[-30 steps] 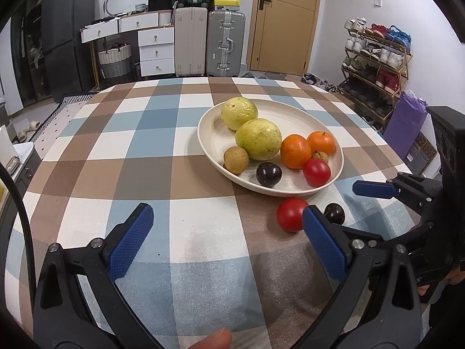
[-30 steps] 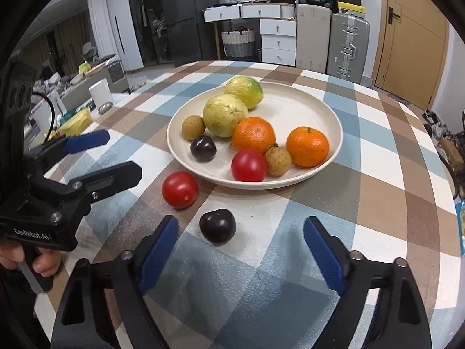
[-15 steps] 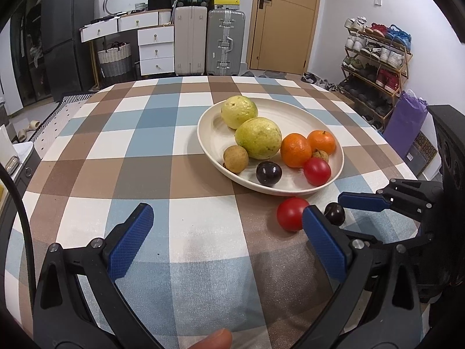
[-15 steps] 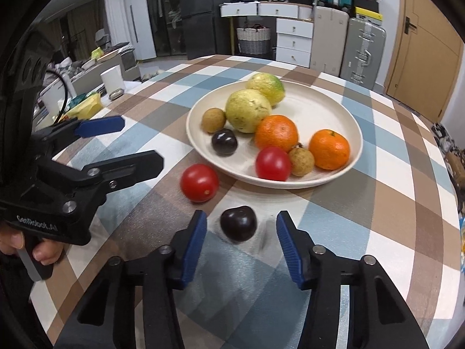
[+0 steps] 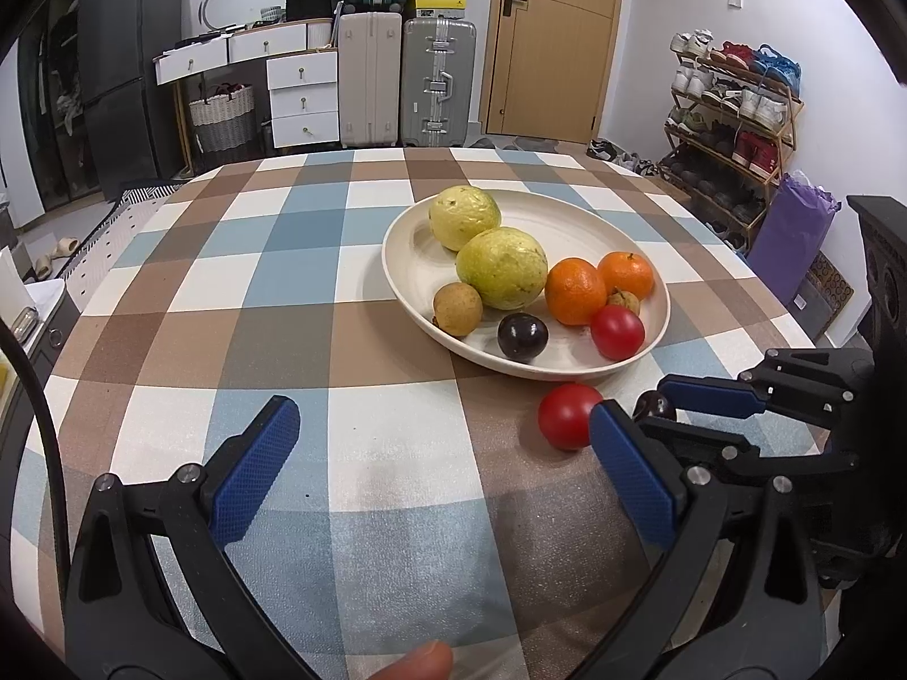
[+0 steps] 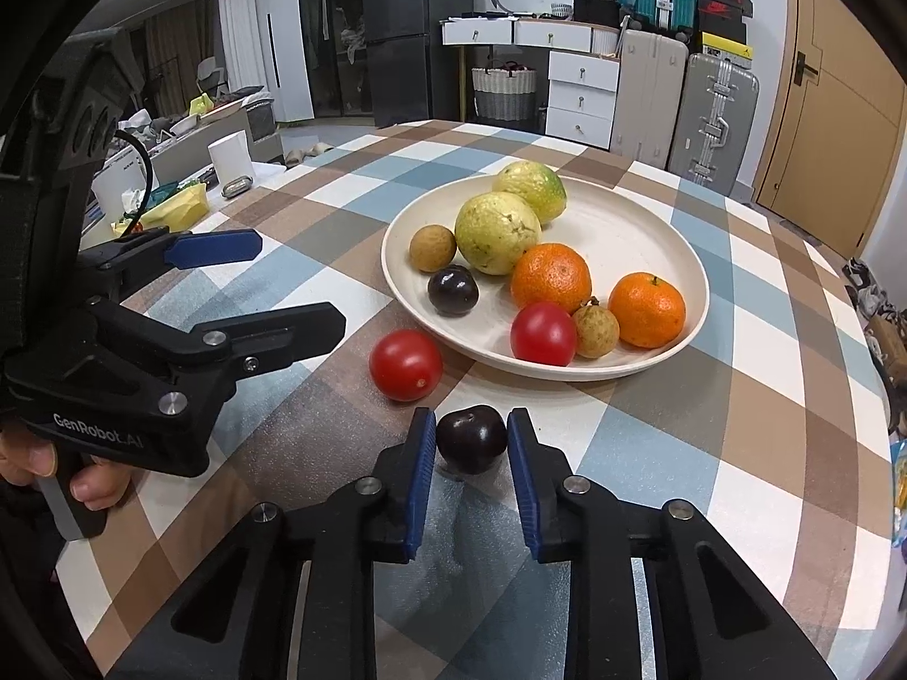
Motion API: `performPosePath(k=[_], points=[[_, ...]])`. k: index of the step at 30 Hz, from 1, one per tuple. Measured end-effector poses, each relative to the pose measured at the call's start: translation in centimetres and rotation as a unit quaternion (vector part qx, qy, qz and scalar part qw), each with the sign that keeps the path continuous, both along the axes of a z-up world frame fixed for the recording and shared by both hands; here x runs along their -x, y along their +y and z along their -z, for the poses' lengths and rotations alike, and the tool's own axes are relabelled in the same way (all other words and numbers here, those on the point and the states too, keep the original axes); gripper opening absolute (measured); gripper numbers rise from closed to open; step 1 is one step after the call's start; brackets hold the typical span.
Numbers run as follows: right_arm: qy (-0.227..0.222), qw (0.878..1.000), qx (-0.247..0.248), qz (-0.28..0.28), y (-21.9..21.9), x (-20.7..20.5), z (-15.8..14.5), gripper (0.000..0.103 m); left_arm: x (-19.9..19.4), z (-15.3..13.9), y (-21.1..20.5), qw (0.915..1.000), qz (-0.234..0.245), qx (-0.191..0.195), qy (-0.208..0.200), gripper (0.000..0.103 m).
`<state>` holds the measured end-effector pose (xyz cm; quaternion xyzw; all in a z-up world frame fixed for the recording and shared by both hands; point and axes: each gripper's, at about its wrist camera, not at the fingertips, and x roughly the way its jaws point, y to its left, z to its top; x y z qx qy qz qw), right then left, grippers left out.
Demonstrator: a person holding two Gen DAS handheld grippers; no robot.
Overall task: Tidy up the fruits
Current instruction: 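Grasp the red tomato with the left tool while the right tool lifts the plum, then carry the tomato to the plate with the left tool while the right tool carries the plum there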
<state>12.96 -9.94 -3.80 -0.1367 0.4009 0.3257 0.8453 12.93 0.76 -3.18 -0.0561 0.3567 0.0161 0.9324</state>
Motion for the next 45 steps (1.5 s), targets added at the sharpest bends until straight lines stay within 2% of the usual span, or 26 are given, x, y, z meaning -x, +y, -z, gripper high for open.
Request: performPosePath(k=[10, 13, 18, 20, 22, 29, 32, 34, 35, 37, 45], points=[[-0.01, 0.999, -0.034, 0.02, -1.7, -0.2, -1.1, 0.026, -0.1, 0.2, -1.8, 0.9996, 0.02, -0.019, 0.008, 0.102], [-0.019, 0.999, -0.039, 0.023, -2.1, -0.1, -1.6, 0.026, -0.4, 0.7, -2.4, 0.9991, 0.031, -0.012, 0.026, 0.102], [-0.023, 0.998, -0.052, 0.034, -3.2, -0.5, -2.3, 0.026, -1.0, 1.2, -3.7, 0.9974, 0.049, -0.028, 0.046, 0.101], [-0.023, 0.997, -0.056, 0.039, -3.7, -0.7, -2.5, 0.026, -1.3, 1.4, -4.1, 0.9966, 0.056, -0.027, 0.054, 0.096], [-0.023, 0.997, -0.059, 0.043, -4.1, -0.8, -2.7, 0.026, -1.7, 1.7, -4.4, 0.9959, 0.061, -0.024, 0.062, 0.082], [-0.025, 0.996, -0.069, 0.052, -5.0, -1.0, -3.2, 0.026, -2.9, 2.1, -5.2, 0.9942, 0.072, -0.023, 0.077, 0.066], [-0.026, 0.996, -0.072, 0.053, -5.2, -1.1, -3.4, 0.026, -3.1, 2.1, -6.0, 0.993, 0.084, -0.033, 0.076, 0.055], [-0.027, 0.996, -0.072, 0.054, -5.2, -1.0, -3.4, 0.026, -3.3, 2.1, -6.4, 0.9923, 0.089, -0.039, 0.077, 0.044], [-0.028, 0.996, -0.072, 0.055, -5.2, -1.0, -3.5, 0.026, -3.3, 2.1, -6.6, 0.9919, 0.092, -0.041, 0.078, 0.042], [-0.028, 0.995, -0.073, 0.055, -5.3, -1.0, -3.5, 0.026, -3.3, 2.1, -6.9, 0.9913, 0.098, -0.041, 0.078, 0.029], [-0.029, 0.995, -0.072, 0.06, -5.4, -1.2, -3.5, 0.026, -2.6, 2.0, -7.1, 0.9893, 0.118, -0.043, 0.075, 0.029]])
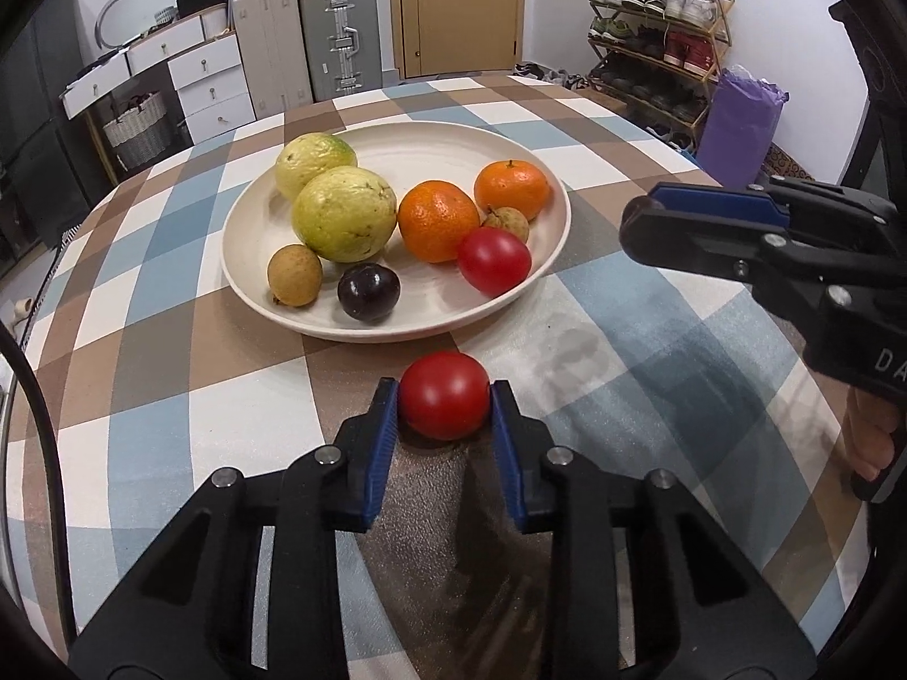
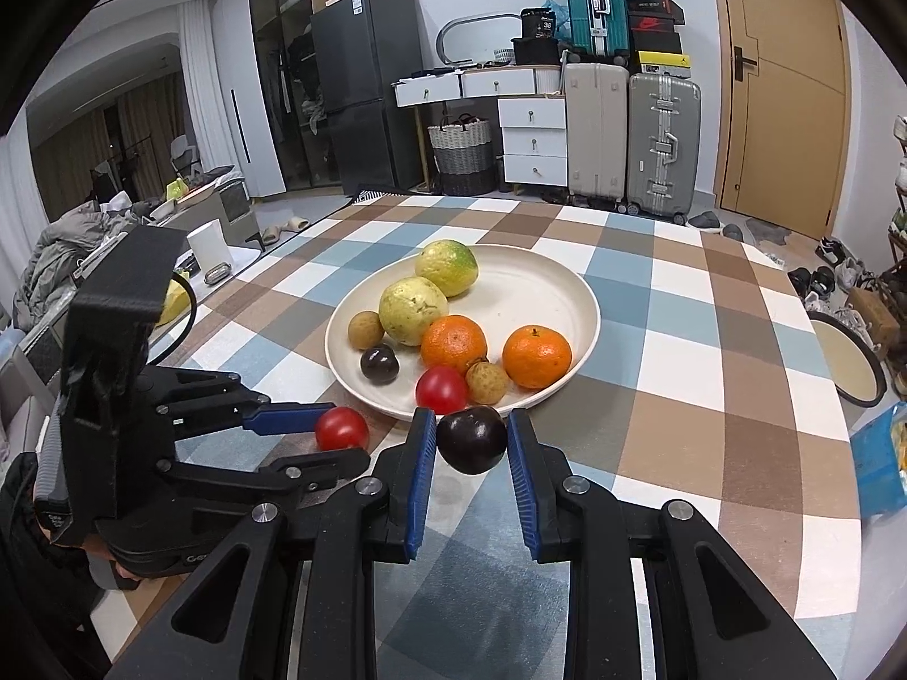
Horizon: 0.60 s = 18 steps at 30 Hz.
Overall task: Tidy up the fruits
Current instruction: 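Carry the tomato to the plate with the left tool while the right tool carries the plum there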
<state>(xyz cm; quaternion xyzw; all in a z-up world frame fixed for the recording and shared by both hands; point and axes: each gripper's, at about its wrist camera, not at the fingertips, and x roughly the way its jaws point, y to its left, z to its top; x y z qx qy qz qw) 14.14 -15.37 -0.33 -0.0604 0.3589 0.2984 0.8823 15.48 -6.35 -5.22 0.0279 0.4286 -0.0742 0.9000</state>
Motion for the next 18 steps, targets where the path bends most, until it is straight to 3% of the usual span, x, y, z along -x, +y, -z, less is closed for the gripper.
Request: performPosePath(k=[18], points=[[0.0, 1.0, -0.001, 0.012, -0.1, -0.1, 0.3, 0.026, 1.3, -2.5, 1.9, 0.9981, -0.016, 0.032, -0.051, 0.029]])
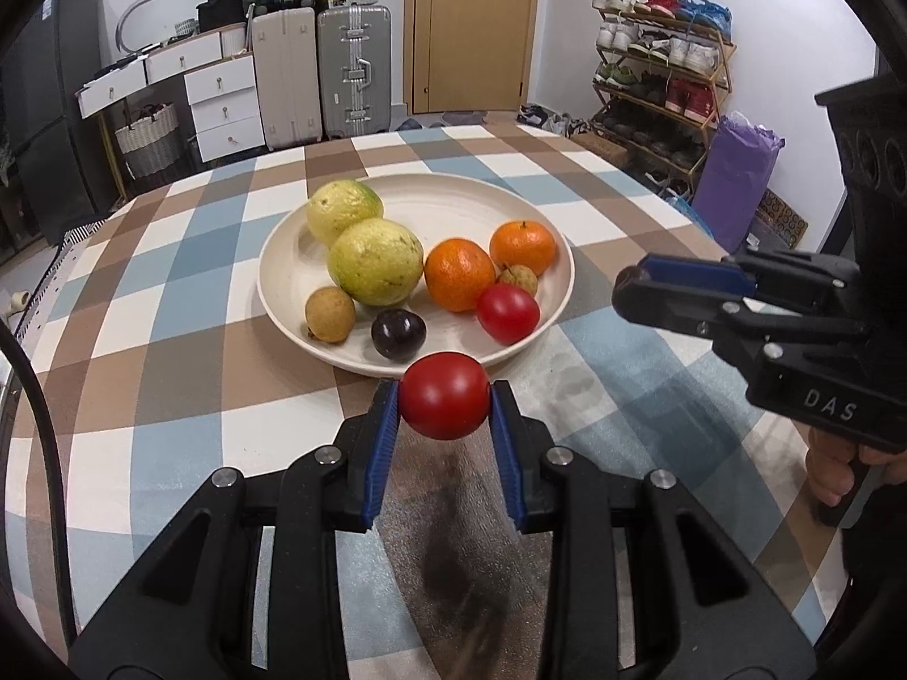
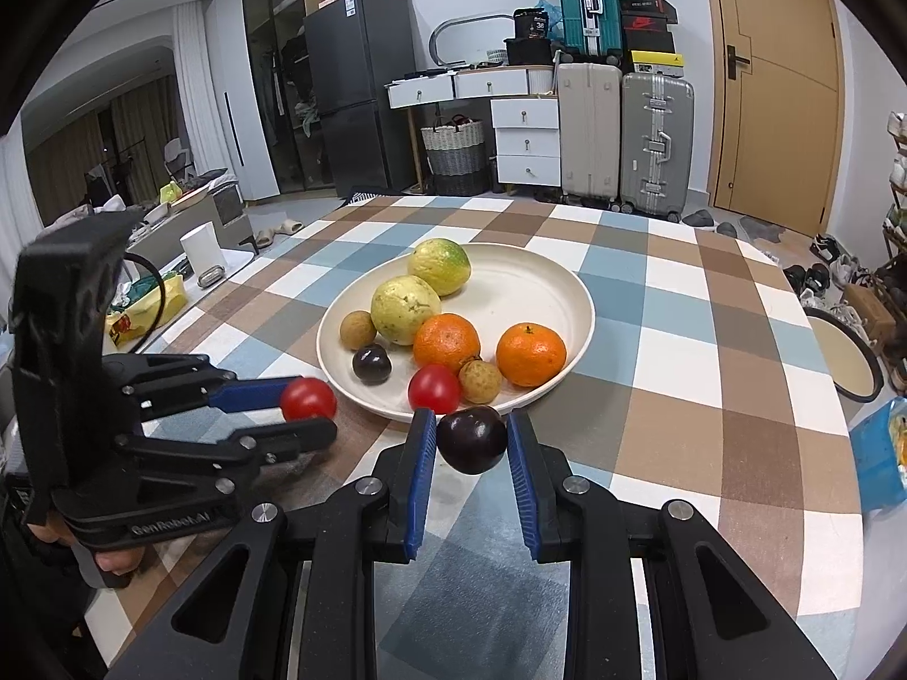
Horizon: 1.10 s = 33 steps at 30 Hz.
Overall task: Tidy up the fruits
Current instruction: 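Carry the tomato to the plate with the left tool while the right tool carries the plum there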
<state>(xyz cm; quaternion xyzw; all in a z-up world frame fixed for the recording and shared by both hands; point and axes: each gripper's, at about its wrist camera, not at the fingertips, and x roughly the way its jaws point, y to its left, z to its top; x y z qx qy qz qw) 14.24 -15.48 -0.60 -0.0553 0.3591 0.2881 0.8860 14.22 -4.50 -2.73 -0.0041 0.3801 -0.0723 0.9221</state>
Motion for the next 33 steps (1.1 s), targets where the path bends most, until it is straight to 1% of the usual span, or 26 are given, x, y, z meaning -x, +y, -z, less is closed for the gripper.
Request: performPosePath(k=[6, 14, 23, 33], points=[[0.0, 1.0, -0.002, 0.006, 0.0, -0.1, 0.1, 0.026, -0.3, -1.0, 0.7, 0.9998, -0.01, 0.007, -0.018, 0.029], [-0.004, 1.0, -0.019, 0.016, -0.4, -0.7, -0.1, 0.026, -1.4, -1.6, 1.0, 0.9993, -0.019, 0.015, -0.028, 0.029], [-0.009, 0.999, -0.042, 0.023, -0.4, -2.2, -0.6, 0.026, -3.1, -1.4, 0.7, 0.9995, -0.02, 0.007, -0.024, 0.029], [-0.006, 0.999, -0.049, 0.024, 0.1, -4.5, -1.1, 0.026, -4.4, -0.9, 0.2, 0.9996, -0.016, -0.001, -0.022, 0.029]])
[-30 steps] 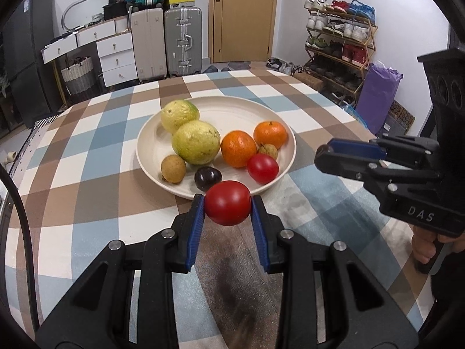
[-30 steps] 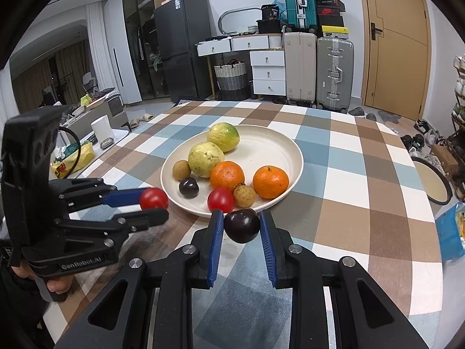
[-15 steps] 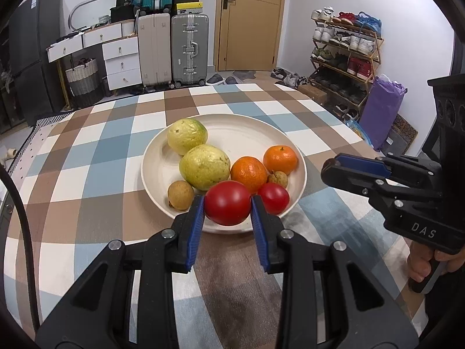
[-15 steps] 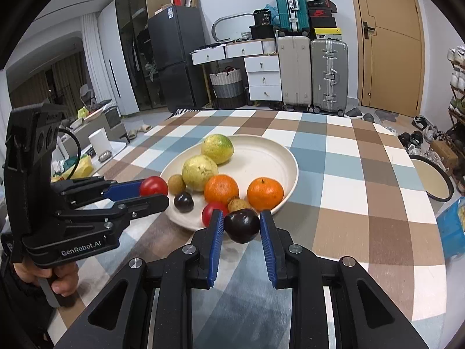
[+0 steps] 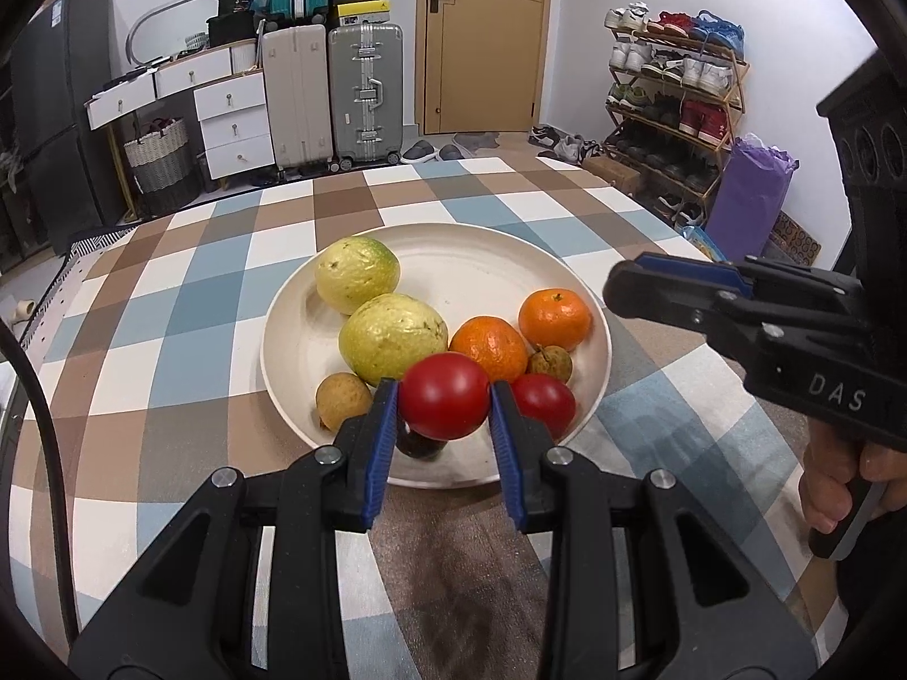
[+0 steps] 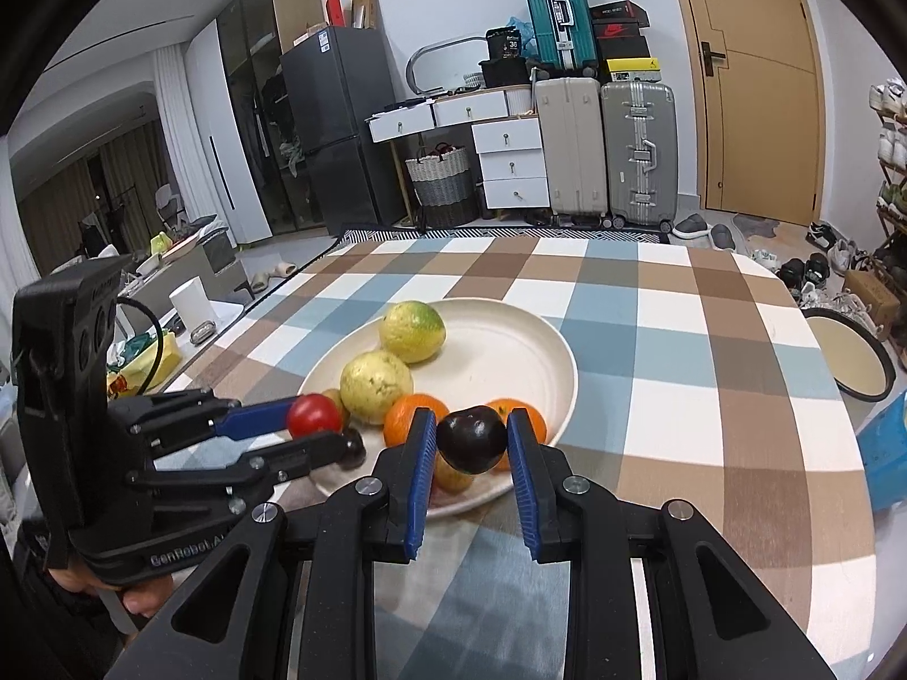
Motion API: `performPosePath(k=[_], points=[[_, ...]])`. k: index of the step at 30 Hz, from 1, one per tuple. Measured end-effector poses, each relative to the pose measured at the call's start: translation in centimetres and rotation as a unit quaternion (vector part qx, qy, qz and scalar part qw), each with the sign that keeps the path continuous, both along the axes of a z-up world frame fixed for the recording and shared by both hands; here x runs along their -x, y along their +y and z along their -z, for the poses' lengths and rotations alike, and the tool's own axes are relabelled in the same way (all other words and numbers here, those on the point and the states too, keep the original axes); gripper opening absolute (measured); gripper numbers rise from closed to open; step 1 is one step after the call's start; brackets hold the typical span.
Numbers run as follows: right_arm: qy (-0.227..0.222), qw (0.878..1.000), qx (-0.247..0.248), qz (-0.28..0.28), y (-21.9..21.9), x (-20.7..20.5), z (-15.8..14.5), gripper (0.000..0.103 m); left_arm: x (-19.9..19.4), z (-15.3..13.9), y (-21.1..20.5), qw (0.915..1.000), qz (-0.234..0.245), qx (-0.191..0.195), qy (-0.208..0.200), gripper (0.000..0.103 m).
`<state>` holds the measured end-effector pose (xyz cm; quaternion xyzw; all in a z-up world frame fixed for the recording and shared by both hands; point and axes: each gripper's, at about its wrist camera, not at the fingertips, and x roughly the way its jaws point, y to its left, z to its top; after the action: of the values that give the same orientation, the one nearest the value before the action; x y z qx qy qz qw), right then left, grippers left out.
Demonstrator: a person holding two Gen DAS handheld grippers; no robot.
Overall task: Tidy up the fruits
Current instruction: 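Carry the tomato to the plate with the left tool while the right tool carries the plum there, then open the left tool to release the tomato while the right tool releases the plum, then withdraw both open tools from the plate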
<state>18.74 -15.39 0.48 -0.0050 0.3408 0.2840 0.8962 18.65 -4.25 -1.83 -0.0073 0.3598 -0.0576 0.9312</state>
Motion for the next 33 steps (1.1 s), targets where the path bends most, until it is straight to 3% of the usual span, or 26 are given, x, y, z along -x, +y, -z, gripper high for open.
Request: performPosePath(k=[20, 29, 32, 33], points=[[0.03, 0.999, -0.01, -0.005, 2.2, -3.8, 2.2, 0.027, -1.8, 1.8, 0.1, 0.9998, 0.001, -0.002, 0.02, 0.029], [0.006, 1.0, -0.016, 0.02, 0.4, -3.1, 1.4, 0.042, -1.8, 1.8, 0.4, 0.9997, -0.009, 0.001, 0.021, 0.033], [0.003, 1.0, -0.014, 0.024, 0.0, -2.7, 1.5, 0.047, -1.4, 1.8, 0.4, 0.9998, -0.01, 0.003, 0.019, 0.051], [0.002, 1.0, -0.012, 0.024, 0.0, -2.5, 1.5, 0.051, -1.3, 1.7, 0.5, 0.9997, -0.012, 0.005, 0.019, 0.061]])
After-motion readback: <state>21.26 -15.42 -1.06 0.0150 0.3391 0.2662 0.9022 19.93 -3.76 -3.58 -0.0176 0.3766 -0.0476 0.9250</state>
